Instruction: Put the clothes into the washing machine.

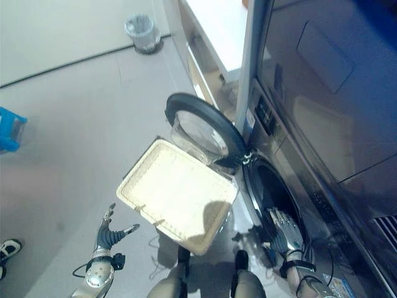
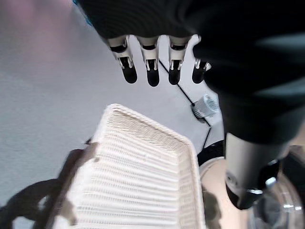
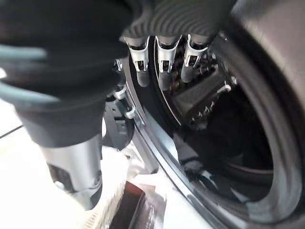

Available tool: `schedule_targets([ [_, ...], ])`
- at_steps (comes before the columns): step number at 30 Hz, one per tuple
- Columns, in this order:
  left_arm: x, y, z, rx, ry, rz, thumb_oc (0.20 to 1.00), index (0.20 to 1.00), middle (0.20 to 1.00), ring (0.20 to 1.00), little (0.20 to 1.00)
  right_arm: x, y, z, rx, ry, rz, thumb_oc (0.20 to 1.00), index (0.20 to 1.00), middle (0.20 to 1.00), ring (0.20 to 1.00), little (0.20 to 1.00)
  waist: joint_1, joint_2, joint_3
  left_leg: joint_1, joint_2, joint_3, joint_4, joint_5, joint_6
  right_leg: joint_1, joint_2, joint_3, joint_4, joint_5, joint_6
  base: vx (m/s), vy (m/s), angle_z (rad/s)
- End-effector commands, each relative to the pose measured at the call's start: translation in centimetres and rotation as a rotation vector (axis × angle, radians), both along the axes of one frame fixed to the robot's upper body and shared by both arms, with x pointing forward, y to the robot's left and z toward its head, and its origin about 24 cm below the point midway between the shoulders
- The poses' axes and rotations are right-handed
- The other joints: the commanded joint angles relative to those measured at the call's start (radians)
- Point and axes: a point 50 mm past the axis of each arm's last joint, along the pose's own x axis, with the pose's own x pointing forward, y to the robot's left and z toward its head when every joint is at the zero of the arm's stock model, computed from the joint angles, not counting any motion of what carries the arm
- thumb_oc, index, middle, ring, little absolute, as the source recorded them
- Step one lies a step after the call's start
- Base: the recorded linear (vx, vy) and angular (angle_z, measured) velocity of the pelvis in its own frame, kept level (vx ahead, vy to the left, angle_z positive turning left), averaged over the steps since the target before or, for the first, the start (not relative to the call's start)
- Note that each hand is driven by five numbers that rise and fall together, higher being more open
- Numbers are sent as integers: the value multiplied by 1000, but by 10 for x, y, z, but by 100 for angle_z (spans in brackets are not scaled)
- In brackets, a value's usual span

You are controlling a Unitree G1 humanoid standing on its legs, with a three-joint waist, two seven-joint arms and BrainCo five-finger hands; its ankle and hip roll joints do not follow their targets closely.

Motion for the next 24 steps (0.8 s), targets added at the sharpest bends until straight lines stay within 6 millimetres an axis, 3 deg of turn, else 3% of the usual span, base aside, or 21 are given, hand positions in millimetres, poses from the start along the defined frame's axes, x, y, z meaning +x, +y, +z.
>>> schedule_targets([
  [1, 15, 9, 17, 48, -73, -19, 1000, 1000, 1000, 1000, 1000, 5, 4, 5, 22, -42, 17, 1000, 1000, 1000, 1000, 1000, 6, -86, -8, 49, -42, 40, 69, -154, -10, 80, -43, 1, -167, 105, 93, 47, 5, 2],
  [14, 3, 11, 7, 30, -6, -34, 1000, 1000, 1000, 1000, 1000, -5, 0, 3, 94, -15, -26, 1000, 1000, 1000, 1000, 1000, 4, -75, -48, 92, -37, 37, 61, -162, -11, 132, -51, 5, -184, 98, 91, 34, 6, 0],
  [17, -4, 13, 3, 41, 41, -67, 1000, 1000, 1000, 1000, 1000, -9, 15, -4, 191, 152, 98, 1000, 1000, 1000, 1000, 1000, 9, -78, -65, 105, -35, 32, 46, -158, -15, 145, -54, 0, -198, 104, 95, 14, -25, 1],
  [18, -9, 17, 0, 44, 79, -84, 1000, 1000, 1000, 1000, 1000, -17, 18, -12, 316, 320, 108, 1000, 1000, 1000, 1000, 1000, 12, -83, -78, 116, -34, 30, 40, -156, -17, 156, -57, -8, -203, 107, 98, 45, -50, 4],
  [20, -17, 20, -5, 47, 129, -106, 1000, 1000, 1000, 1000, 1000, -34, 18, -28, 471, 537, 58, 1000, 1000, 1000, 1000, 1000, 15, -91, -94, 129, -33, 31, 36, -155, -20, 172, -61, -14, -213, 110, 99, 75, -50, 5],
  [21, -23, 21, -10, 51, 181, -136, 1000, 1000, 1000, 1000, 1000, -50, 17, -42, 631, 684, -18, 1000, 1000, 1000, 1000, 1000, 21, -96, -111, 142, -32, 32, 31, -152, -21, 189, -63, -22, -224, 114, 98, 99, -51, 6],
  [24, -38, 18, -25, 62, 289, -195, 1000, 1000, 1000, 1000, 1000, -70, 20, -60, 833, 814, -138, 1000, 1000, 1000, 1000, 1000, 27, -101, -146, 175, -26, 40, 11, -143, -27, 225, -63, -32, -251, 124, 99, 120, -34, 13],
])
